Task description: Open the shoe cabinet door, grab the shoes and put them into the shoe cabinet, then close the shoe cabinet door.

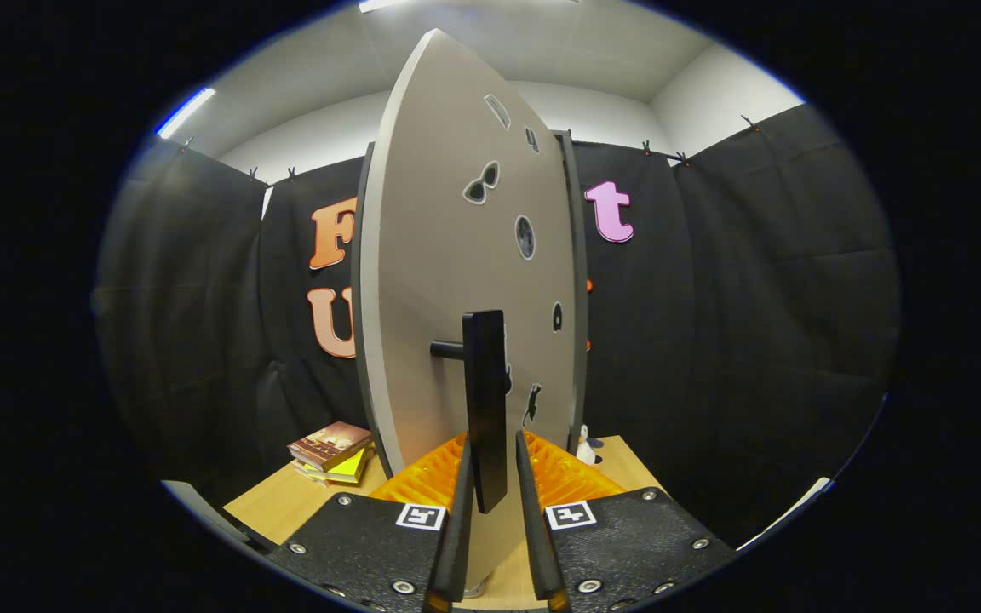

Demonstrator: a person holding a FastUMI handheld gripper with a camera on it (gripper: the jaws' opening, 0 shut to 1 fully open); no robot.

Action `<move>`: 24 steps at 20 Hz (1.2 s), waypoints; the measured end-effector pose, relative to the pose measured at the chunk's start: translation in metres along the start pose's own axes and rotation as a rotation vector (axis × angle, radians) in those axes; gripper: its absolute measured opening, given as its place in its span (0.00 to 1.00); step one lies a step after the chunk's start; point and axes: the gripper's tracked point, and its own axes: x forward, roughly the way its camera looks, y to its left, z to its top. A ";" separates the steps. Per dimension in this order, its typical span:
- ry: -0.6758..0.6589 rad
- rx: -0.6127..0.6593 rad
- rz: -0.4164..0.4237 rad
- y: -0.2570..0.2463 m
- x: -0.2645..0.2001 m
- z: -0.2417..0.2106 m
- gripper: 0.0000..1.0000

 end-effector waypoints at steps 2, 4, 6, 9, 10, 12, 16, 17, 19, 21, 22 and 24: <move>-0.006 0.004 -0.029 -0.023 -0.005 -0.002 0.29; -0.017 0.002 -0.050 -0.046 -0.009 -0.002 0.29; -0.022 -0.004 -0.074 -0.069 -0.014 -0.002 0.29; -0.035 -0.001 -0.105 -0.099 -0.019 -0.001 0.30; -0.030 0.008 -0.129 -0.113 -0.020 -0.003 0.30; -0.031 0.037 -0.150 -0.132 -0.026 -0.003 0.32; -0.046 0.060 -0.190 -0.159 -0.044 -0.003 0.35; -0.045 0.056 -0.191 -0.162 -0.047 -0.007 0.36; -0.040 0.045 -0.191 -0.163 -0.051 -0.008 0.38; -0.053 0.048 -0.180 -0.160 -0.058 -0.001 0.43; -0.059 0.053 -0.176 -0.158 -0.062 0.003 0.44; -0.071 0.059 -0.162 -0.146 -0.068 0.010 0.49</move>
